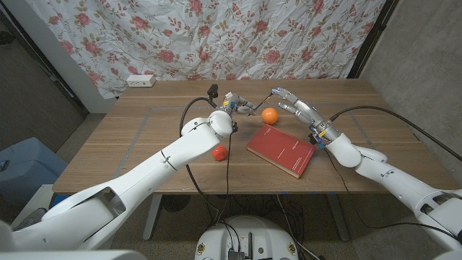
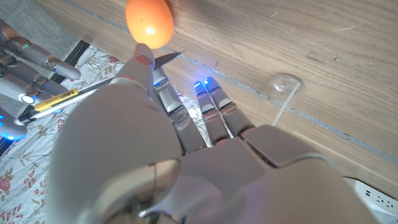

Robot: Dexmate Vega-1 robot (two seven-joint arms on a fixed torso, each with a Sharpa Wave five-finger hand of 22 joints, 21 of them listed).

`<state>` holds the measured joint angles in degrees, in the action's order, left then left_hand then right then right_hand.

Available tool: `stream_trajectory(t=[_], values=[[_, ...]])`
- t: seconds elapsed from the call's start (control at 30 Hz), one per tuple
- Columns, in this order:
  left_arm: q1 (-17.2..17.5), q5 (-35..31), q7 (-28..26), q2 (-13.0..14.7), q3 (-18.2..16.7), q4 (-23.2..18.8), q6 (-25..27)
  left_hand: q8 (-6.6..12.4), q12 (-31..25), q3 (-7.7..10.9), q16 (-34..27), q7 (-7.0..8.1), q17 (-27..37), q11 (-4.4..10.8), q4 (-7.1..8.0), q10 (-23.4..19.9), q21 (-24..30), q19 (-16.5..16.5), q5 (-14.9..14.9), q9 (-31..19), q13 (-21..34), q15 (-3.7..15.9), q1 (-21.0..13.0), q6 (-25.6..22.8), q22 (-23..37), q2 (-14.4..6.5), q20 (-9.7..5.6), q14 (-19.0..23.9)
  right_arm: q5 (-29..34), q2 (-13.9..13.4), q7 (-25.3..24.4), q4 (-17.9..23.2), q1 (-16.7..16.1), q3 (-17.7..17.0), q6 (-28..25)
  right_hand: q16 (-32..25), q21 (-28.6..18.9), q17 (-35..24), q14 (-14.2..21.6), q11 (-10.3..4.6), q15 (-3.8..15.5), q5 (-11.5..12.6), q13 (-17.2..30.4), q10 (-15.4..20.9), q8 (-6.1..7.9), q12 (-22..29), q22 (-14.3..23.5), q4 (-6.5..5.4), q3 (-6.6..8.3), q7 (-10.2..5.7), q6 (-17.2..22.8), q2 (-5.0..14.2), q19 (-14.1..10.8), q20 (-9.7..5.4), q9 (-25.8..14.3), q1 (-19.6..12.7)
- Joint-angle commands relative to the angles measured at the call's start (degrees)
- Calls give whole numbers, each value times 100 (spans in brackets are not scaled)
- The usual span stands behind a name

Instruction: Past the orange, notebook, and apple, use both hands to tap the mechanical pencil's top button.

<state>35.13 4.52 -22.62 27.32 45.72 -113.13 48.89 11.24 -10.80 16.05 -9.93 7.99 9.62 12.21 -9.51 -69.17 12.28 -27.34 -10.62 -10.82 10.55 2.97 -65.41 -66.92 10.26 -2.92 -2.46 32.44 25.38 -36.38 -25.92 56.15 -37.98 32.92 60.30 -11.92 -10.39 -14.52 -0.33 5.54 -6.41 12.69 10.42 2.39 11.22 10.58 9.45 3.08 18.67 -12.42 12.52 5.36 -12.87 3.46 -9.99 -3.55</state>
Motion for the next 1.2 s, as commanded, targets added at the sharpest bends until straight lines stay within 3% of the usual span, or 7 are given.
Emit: stream_trajectory(t=[0.03, 1.2], values=[[-8, -9, 20, -28, -7, 56, -50, 35, -24, -15, -25, -26, 2, 73, -1, -119, 10, 14, -22, -8, 20, 963, -13, 0, 27, -52, -519, -9, -3, 31, 22, -43, 24, 22, 21, -29, -35, -27, 0, -89, 88, 13, 9, 17, 20, 27, 13, -16, -11, -15, 100, -18, -36, -68, -16, 64], [-35, -71, 86, -67, -29, 244, -288, 39, -26, -40, -26, -27, 3, 72, -1, -131, 14, 14, -23, -8, 20, 966, -26, -6, 27, -65, -514, -6, -104, 209, 152, -244, 172, 127, 137, -31, -27, -30, -30, -158, 180, 29, 10, -26, 32, 26, 12, -28, 10, -17, 319, -4, -3, -132, -14, 86]])
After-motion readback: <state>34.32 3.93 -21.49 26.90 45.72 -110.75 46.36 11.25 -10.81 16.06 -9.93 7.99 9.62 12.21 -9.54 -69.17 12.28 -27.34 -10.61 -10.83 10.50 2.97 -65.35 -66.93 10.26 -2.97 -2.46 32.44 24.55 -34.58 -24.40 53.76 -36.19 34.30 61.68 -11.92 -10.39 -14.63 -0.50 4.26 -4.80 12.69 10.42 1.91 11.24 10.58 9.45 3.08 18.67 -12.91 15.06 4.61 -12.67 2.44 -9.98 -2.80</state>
